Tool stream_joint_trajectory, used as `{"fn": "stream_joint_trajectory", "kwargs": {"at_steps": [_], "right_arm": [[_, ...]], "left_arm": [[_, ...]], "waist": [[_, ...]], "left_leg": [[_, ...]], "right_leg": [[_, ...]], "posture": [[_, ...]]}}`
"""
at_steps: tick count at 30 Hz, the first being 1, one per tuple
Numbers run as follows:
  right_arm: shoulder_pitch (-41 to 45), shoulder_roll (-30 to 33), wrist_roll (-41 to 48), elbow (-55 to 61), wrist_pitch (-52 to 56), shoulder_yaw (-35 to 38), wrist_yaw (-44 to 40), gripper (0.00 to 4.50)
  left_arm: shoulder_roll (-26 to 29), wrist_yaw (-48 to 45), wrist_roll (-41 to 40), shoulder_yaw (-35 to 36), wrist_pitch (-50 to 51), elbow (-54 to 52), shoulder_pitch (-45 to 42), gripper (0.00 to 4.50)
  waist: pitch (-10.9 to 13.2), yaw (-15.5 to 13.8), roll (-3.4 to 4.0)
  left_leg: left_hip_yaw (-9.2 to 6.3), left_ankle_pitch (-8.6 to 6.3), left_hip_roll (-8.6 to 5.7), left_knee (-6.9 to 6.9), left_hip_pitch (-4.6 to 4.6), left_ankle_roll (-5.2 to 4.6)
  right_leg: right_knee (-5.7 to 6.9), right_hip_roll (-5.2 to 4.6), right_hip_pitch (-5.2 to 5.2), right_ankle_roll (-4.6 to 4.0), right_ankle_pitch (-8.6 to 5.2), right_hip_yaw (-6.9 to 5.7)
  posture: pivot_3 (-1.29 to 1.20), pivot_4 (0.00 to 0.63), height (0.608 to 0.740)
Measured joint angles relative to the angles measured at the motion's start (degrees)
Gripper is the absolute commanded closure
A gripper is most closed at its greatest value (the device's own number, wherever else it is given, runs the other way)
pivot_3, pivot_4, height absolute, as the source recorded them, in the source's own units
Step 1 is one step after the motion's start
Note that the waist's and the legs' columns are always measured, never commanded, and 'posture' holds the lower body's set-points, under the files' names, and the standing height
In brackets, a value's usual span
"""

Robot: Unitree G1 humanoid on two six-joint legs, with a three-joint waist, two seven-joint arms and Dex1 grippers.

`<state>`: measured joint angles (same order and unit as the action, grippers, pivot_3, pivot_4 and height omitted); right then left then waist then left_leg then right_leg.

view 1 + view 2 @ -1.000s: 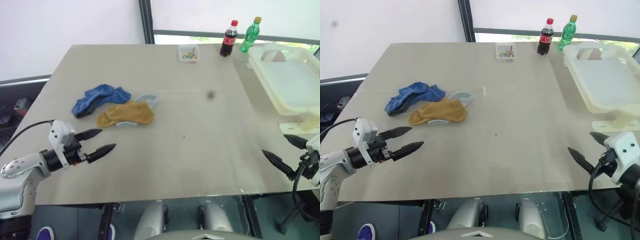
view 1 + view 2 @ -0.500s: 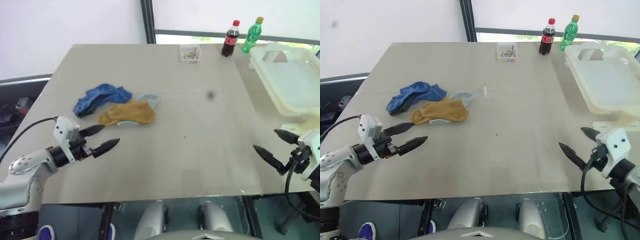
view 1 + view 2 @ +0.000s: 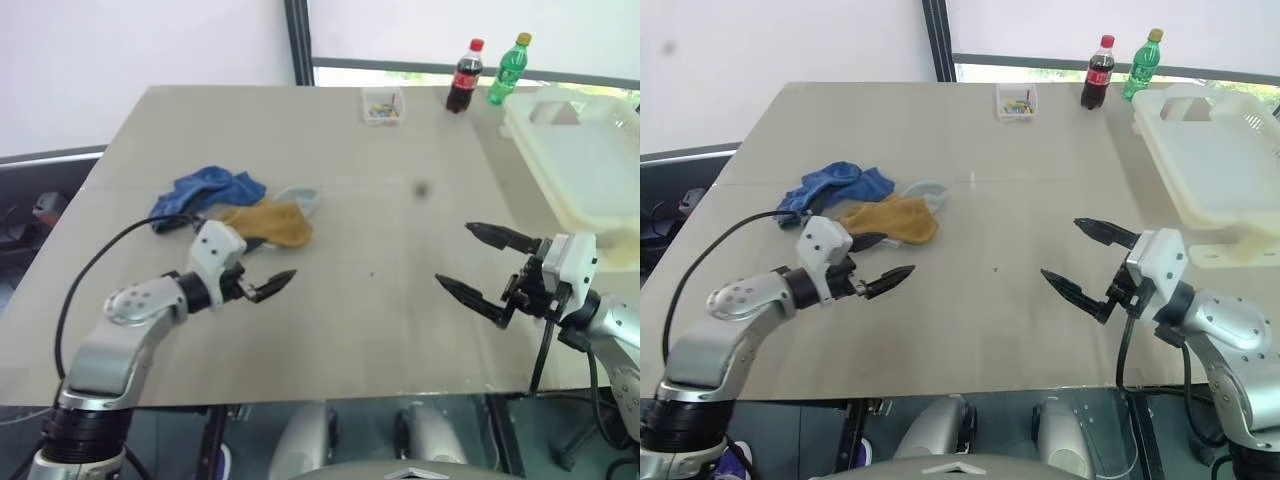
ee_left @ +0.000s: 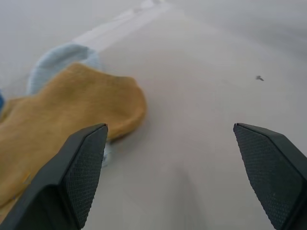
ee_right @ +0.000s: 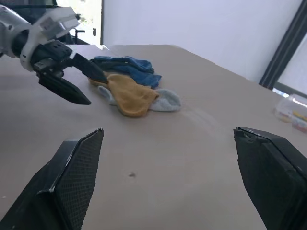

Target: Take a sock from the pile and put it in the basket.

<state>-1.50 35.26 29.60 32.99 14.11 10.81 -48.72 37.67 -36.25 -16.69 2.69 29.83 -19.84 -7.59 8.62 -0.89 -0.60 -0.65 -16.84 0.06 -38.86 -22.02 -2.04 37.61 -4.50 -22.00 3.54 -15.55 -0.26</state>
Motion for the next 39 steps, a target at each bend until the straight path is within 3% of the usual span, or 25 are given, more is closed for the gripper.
{"fn": "stream_joint_trajectory", "kwargs": {"at_steps": [8, 13, 16, 23, 24, 33, 39], "right_arm": [[0.1, 0.0, -1.7, -1.6, -1.9, -1.2, 0.1, 0.0], [-0.7, 0.0, -2.4, -1.7, -2.2, -1.2, 0.5, 0.0], [-0.7, 0.0, -2.6, -1.7, -2.6, -1.2, 0.7, 0.0], [-1.7, 0.0, -3.2, -1.7, -3.4, -1.0, 2.2, 0.0], [-1.7, 0.0, -3.4, -1.7, -3.5, -1.0, 2.3, 0.0], [-2.8, 0.0, -3.9, -1.6, -3.6, -1.0, 3.2, 0.0], [-3.4, 0.1, -3.7, -1.2, -3.3, -0.7, 4.2, 0.0]], "left_arm": [[-8.8, 16.5, 19.1, -13.3, 1.3, 2.4, -7.6, 0.01], [-11.6, 19.1, 22.3, -14.2, 5.2, 7.3, -10.8, 0.01], [-13.5, 19.2, 22.4, -14.2, 7.0, 9.5, -12.9, 0.87], [-14.8, 19.1, 22.8, -14.5, 6.9, 12.1, -13.9, 4.23], [-14.8, 19.1, 22.8, -14.5, 6.9, 12.1, -13.9, 4.48], [-13.9, 16.2, 20.3, -11.7, 6.6, 9.1, -10.7, 4.48], [-11.7, 5.0, 8.1, -8.4, 12.8, -0.5, -7.5, 4.48]], "waist": [[0.1, 0.1, -0.12], [0.1, 0.2, -0.12], [0.1, 0.1, -0.13], [0.1, 0.3, -0.13], [0.1, 0.3, -0.13], [0.1, 0.2, -0.12], [0.1, 0.1, -0.13]], "left_leg": [[0.01, 0.01, -0.02, 0.0, 0.05, 0.0], [0.03, 0.01, 0.01, -0.01, 0.03, 0.0], [0.03, 0.01, 0.01, -0.04, 0.05, 0.01], [0.03, 0.02, 0.04, -0.06, 0.05, 0.01], [0.03, 0.02, 0.04, -0.06, 0.05, 0.02], [0.04, 0.02, 0.05, -0.07, 0.04, 0.02], [0.02, 0.03, 0.04, -0.09, -0.01, 0.04]], "right_leg": [[0.13, 0.09, 0.0, 0.02, 0.01, -0.04], [0.17, 0.17, -0.07, 0.02, 0.0, 0.0], [0.2, 0.17, -0.07, 0.02, 0.0, 0.0], [0.26, 0.2, -0.07, 0.01, 0.0, 0.03], [0.25, 0.2, -0.08, 0.01, 0.0, 0.03], [0.23, 0.15, -0.08, 0.01, 0.0, 0.04], [0.22, 0.05, -0.08, 0.01, 0.0, 0.02]], "posture": [[0.0, 0.15, 0.74], [0.0, 0.15, 0.74], [0.0, 0.15, 0.74], [0.0, 0.15, 0.74], [0.0, 0.15, 0.74], [0.0, 0.15, 0.74], [0.0, 0.15, 0.74]]}}
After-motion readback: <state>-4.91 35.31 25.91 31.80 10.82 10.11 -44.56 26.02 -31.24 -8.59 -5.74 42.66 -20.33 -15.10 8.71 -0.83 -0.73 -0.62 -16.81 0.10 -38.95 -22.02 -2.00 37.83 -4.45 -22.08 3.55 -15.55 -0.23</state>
